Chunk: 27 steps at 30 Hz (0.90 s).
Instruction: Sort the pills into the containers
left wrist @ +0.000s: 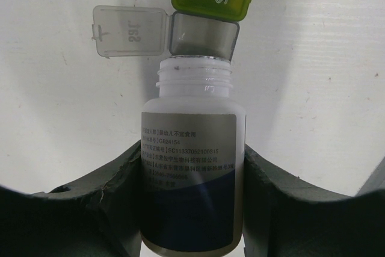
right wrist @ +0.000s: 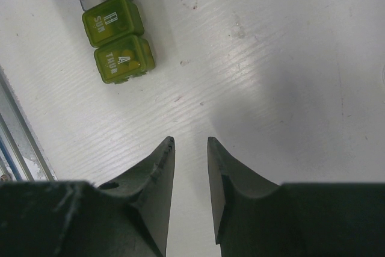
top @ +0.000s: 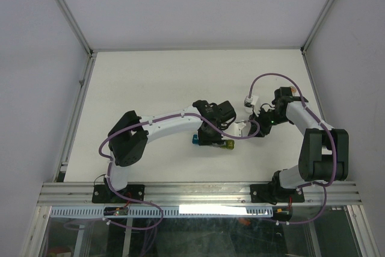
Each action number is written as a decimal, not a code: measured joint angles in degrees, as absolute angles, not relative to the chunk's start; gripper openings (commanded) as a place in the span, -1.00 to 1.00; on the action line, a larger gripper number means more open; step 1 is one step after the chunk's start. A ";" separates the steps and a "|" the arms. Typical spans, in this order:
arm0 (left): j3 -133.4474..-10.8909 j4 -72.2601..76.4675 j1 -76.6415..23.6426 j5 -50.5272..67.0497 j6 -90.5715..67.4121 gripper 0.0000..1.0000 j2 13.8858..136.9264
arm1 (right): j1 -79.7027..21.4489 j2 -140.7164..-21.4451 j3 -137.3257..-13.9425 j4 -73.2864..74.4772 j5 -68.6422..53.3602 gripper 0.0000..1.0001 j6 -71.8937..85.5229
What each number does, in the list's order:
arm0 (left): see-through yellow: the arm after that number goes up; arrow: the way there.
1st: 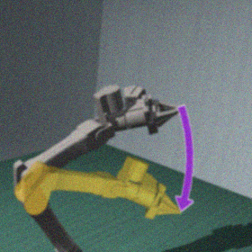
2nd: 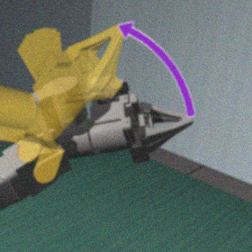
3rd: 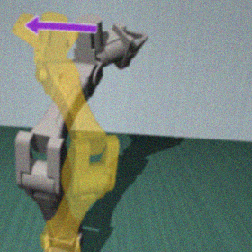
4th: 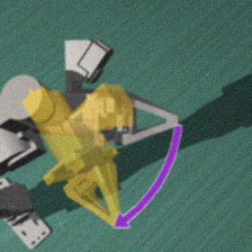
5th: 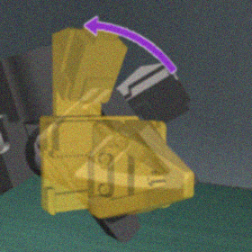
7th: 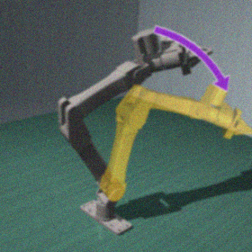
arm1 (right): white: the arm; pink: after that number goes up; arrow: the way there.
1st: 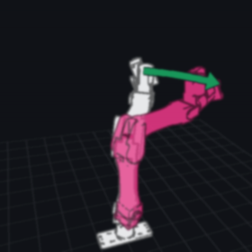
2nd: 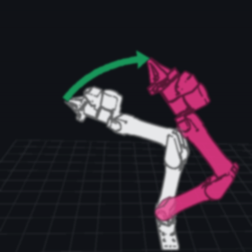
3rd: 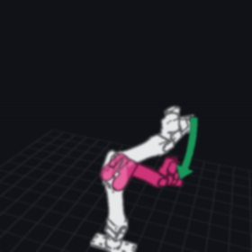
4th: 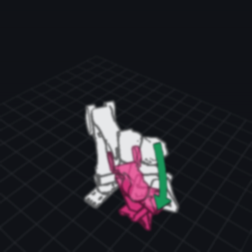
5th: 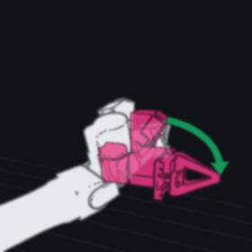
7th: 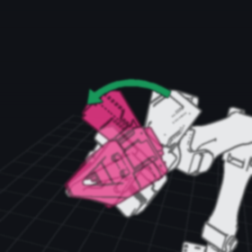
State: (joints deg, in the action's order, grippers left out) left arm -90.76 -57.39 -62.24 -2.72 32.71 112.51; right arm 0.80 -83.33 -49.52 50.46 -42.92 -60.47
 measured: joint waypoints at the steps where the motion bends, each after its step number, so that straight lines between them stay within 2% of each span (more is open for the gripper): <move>1: -91.09 -58.04 -62.28 -2.81 32.47 -1.00 112.62 | 0.82 -83.33 -49.52 50.46 -42.89 -0.37 -60.47; 27: -92.40 -58.24 -62.65 -4.40 33.06 -1.00 113.14 | 0.95 -83.35 -49.60 50.48 -42.92 -0.37 -60.47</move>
